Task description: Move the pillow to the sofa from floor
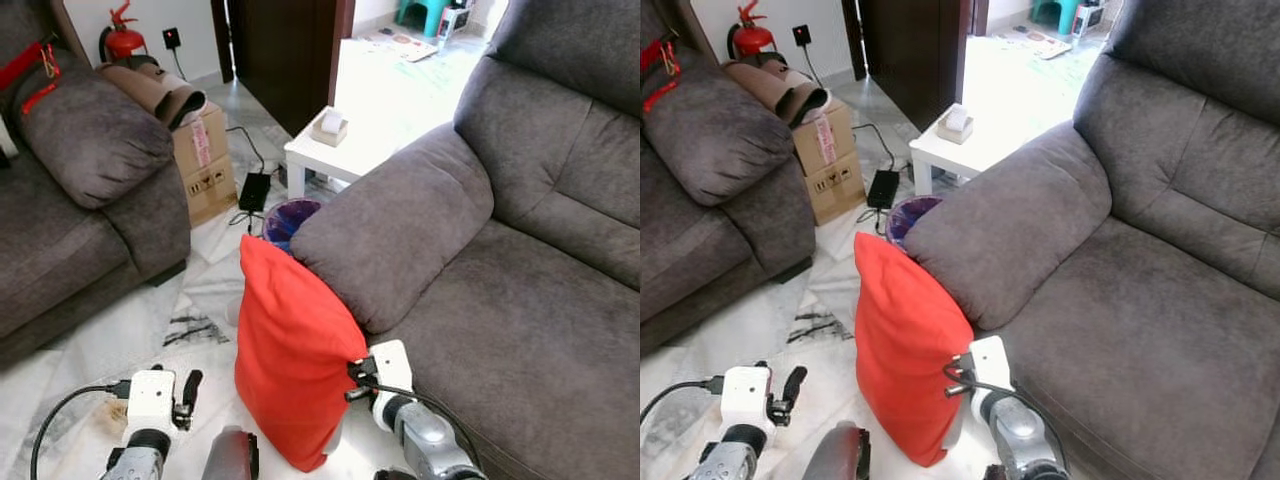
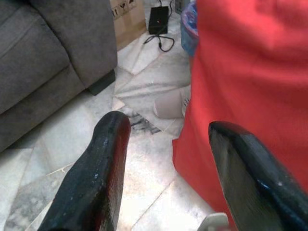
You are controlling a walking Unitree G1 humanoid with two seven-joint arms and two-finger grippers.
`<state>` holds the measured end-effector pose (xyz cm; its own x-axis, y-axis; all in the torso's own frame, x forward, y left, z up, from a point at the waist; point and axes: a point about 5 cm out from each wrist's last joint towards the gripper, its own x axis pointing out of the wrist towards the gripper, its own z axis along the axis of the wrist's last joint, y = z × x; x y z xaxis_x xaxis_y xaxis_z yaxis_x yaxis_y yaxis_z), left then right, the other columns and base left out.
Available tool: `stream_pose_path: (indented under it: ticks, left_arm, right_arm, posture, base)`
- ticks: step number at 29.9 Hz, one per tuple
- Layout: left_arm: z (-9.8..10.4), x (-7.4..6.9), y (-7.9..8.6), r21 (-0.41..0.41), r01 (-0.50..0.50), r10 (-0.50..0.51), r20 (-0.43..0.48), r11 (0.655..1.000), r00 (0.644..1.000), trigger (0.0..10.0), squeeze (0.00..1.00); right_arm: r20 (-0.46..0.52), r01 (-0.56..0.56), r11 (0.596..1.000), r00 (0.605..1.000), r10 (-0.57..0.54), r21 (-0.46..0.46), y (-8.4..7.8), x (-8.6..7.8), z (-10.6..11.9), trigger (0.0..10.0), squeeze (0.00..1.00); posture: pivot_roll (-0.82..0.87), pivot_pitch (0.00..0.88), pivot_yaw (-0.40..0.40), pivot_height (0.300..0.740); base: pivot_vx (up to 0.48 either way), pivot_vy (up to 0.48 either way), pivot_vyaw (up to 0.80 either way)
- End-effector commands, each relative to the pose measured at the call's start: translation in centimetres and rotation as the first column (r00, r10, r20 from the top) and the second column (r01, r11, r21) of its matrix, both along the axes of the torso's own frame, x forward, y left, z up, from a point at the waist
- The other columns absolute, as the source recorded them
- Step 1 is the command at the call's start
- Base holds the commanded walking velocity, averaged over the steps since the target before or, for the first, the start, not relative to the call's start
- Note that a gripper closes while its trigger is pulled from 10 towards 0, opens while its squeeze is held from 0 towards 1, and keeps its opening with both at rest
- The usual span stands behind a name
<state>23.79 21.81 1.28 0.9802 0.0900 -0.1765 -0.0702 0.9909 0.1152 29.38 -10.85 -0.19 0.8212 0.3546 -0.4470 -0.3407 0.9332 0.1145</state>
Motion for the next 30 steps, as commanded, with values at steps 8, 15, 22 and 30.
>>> stream_pose_path:
  ticks: [8,15,22,30]
  left_arm:
    - [-0.2,-0.1,0.0,-0.017,0.049,-0.05,-0.006,0.999,0.999,10.0,0.0]
    - [0.0,0.4,-0.2,-0.008,0.066,-0.067,-0.004,0.998,0.998,10.0,0.0]
    - [-0.1,0.5,-0.3,-0.007,0.078,-0.078,-0.007,0.997,0.997,10.0,0.0]
    - [0.0,0.8,-0.6,0.019,0.125,-0.125,-0.009,0.992,0.992,10.0,0.0]
  right_arm:
    - [-0.012,0.084,0.992,0.996,-0.083,0.098,-0.9,-0.9,-0.7,10.0,0.0]
    - [-0.003,0.1,0.989,0.995,-0.1,0.108,-0.9,-0.6,-0.4,10.0,0.0]
    - [0.018,0.101,0.986,0.994,-0.104,0.132,-1.0,-0.3,0.0,10.0,0.0]
    - [0.026,0.099,0.986,0.994,-0.104,0.135,-1.3,-0.2,0.1,10.0,0.0]
  posture:
    - [0.18,0.138,0.007,0.661]
    - [0.18,0.145,0.013,0.706]
    - [0.17,0.148,0.015,0.74]
    - [0.17,0.137,0.01,0.74]
  base:
    - [0.0,0.0,0.0]
    - [0.0,0.0,0.0]
    - [0.0,0.0,0.0]
    - [0.0,0.0,0.0]
